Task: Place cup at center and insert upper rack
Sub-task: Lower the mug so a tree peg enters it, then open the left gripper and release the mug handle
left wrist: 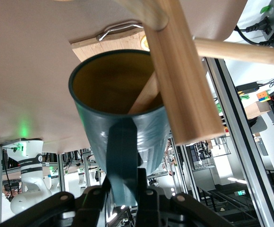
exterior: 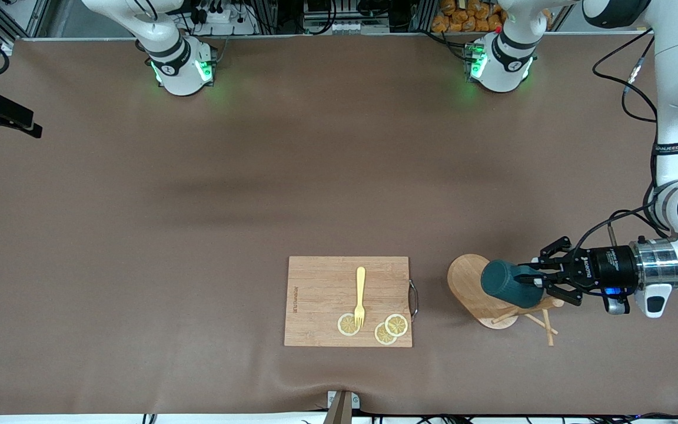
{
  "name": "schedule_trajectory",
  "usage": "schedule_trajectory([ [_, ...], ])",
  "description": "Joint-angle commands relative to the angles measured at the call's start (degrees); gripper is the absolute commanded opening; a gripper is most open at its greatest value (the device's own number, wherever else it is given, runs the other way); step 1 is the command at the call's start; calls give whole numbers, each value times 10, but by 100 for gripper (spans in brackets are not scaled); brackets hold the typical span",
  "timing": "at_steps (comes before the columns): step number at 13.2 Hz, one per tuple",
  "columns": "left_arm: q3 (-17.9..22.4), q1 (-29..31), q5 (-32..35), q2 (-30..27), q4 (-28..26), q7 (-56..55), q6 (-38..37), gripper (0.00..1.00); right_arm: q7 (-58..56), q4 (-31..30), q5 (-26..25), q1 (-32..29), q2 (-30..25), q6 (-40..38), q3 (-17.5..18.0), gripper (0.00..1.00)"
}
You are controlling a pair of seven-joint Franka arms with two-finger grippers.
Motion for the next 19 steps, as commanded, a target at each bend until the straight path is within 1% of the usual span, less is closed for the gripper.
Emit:
schedule_trajectory([
  [1, -3, 10, -14, 8, 7, 12, -13, 0, 8, -3, 0, -19, -3, 2, 10, 100],
  [6, -3, 9, -14, 11, 7, 22, -13, 0, 7, -3, -1, -21, -3, 5, 8, 100],
  [7, -4, 9, -14, 12, 8, 22, -13, 23, 7, -3, -2, -21, -3, 7, 8, 100],
  [8, -4, 7, -14, 11, 8, 20, -13, 57, 7, -3, -5, -21, -3, 8, 8, 100],
  [9, -5, 7, -14, 9, 8, 17, -13, 100, 7, -3, -7, -20, -3, 8, 8, 100],
  [13, -8, 10, -15, 3, 9, 15, -24, 100, 5, -3, -26, -19, -3, 16, 8, 100],
  [19, -8, 26, -18, -14, 22, -7, -52, 100, 7, -3, -25, -18, -3, 15, 9, 100],
])
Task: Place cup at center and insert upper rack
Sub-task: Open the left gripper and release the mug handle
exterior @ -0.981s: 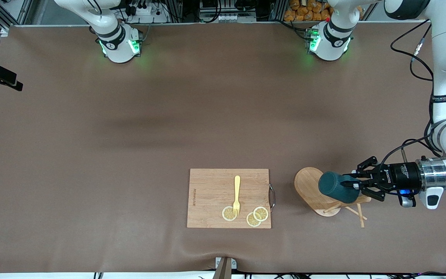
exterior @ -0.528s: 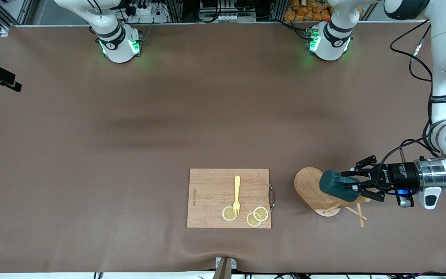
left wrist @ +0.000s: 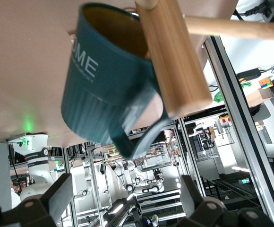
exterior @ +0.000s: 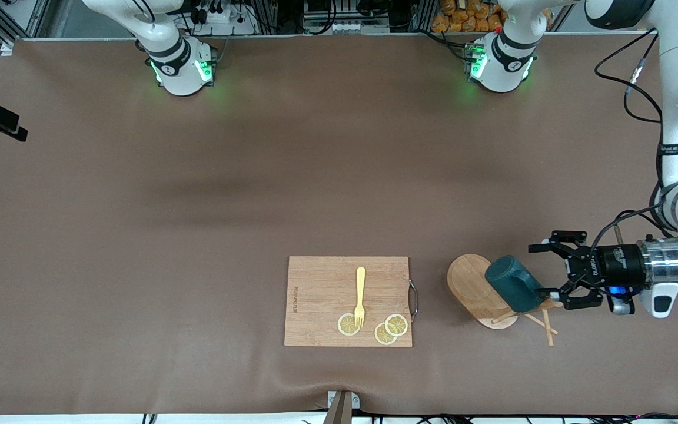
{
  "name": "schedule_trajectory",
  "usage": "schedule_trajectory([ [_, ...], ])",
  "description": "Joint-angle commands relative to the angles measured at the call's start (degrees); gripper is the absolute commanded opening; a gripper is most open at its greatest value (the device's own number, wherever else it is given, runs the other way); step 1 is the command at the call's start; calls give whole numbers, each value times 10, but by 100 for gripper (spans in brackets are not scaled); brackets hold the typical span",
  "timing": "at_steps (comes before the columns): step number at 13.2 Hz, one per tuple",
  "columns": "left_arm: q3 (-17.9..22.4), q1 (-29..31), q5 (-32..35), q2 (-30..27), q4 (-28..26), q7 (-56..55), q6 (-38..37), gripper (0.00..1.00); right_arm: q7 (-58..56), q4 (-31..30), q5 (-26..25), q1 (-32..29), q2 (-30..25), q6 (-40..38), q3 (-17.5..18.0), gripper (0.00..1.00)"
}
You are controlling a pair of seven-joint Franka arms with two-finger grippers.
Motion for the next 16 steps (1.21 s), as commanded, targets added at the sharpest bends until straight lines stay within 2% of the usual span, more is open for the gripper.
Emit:
schedule_trajectory([
  [1, -3, 13, -16, -19, 1, -18, -16, 100, 7, -2, -6, -8, -3, 1, 9, 100],
  [10, 9, 17, -4, -107, 1, -67, -18, 100, 8, -2, -6, -8, -3, 1, 9, 100],
  [16, 2, 9, 98, -191, -1, -63, -18, 100, 8, -2, -5, -6, -3, 1, 10, 100],
])
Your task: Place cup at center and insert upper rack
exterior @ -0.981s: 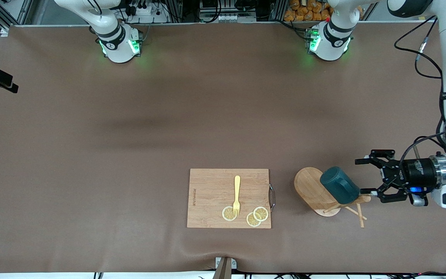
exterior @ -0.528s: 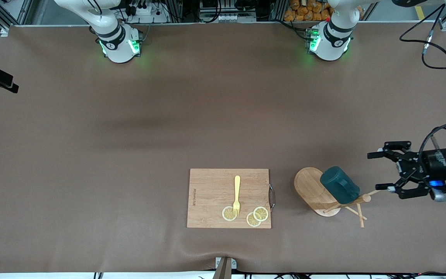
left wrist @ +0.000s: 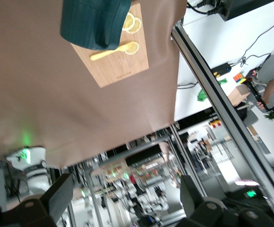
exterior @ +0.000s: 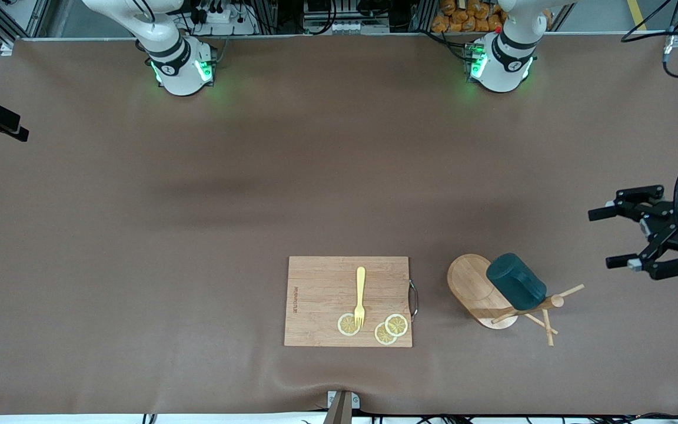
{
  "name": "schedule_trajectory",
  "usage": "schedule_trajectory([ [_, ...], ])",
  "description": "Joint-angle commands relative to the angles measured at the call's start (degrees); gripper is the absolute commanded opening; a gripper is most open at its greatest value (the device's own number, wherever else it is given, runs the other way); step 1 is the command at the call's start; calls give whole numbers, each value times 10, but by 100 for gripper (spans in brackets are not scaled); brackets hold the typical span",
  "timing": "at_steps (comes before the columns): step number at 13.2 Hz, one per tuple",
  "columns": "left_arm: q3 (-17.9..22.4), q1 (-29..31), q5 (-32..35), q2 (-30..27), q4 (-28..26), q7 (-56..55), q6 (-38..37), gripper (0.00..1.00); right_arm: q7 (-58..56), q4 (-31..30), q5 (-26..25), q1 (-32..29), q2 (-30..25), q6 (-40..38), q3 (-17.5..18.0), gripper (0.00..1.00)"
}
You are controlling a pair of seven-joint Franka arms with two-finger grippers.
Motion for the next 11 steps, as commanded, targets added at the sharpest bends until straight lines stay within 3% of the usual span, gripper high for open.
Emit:
schedule_trajectory([
  [1, -5, -4, 44, -51, -16, -4, -2, 100, 8, -1, -5, -5, -2, 0, 8, 100],
  [3, -22, -10, 89, -72, -17, -5, -4, 100, 8, -4, -3, -4, -2, 2, 10, 100],
  [8, -130, -9, 308, -103, -16, 2, -7, 100, 8, -5, 1, -4, -3, 0, 10, 100],
  [11, -141, -9, 383, -126, -16, 52, -18, 100, 8, -7, 1, -4, -2, -1, 10, 100],
])
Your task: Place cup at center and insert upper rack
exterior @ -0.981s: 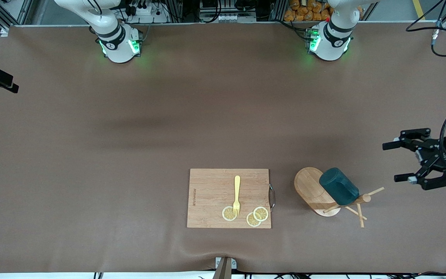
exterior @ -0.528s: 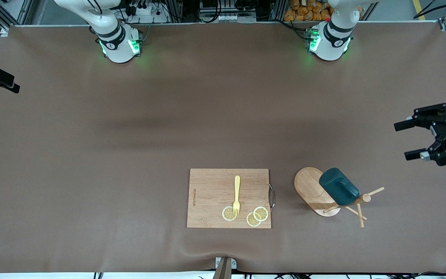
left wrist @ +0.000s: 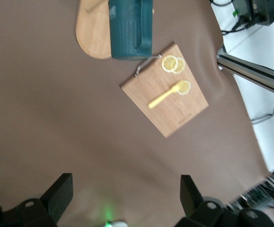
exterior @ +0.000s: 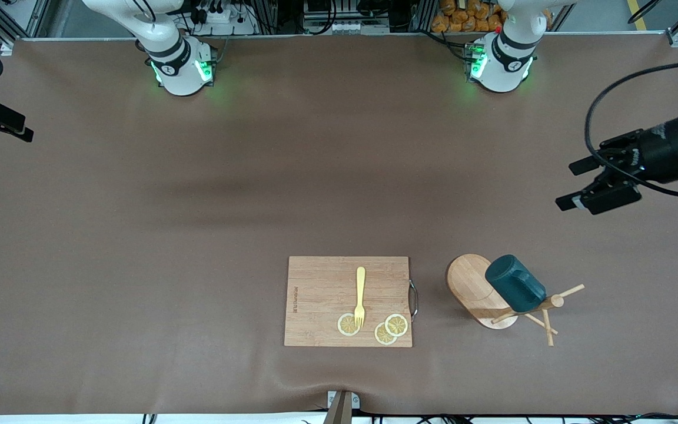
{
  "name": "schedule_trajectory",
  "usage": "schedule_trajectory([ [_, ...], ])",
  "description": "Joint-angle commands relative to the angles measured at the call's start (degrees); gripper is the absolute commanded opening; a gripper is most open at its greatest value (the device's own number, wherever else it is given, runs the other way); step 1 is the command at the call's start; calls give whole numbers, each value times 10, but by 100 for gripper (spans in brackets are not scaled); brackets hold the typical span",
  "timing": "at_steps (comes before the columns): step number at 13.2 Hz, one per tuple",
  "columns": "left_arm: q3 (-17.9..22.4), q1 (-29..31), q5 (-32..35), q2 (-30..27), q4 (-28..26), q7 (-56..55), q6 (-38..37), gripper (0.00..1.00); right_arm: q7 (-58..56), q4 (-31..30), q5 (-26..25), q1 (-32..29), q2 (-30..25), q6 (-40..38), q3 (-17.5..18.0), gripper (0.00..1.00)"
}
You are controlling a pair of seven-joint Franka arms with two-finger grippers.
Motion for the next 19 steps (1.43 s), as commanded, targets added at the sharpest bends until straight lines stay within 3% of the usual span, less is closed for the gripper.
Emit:
schedule_trajectory([
  [1, -2, 6, 71, -34, -15, 80, -21, 100, 8, -2, 1, -4, -3, -2, 5, 100],
  [9, 4, 14, 205, -69, -23, 348, -95, 100, 8, -2, 1, -3, -3, -2, 5, 100],
  [19, 7, 26, 215, -111, -81, 456, -103, 100, 10, 0, 8, 17, -4, -2, 4, 100],
])
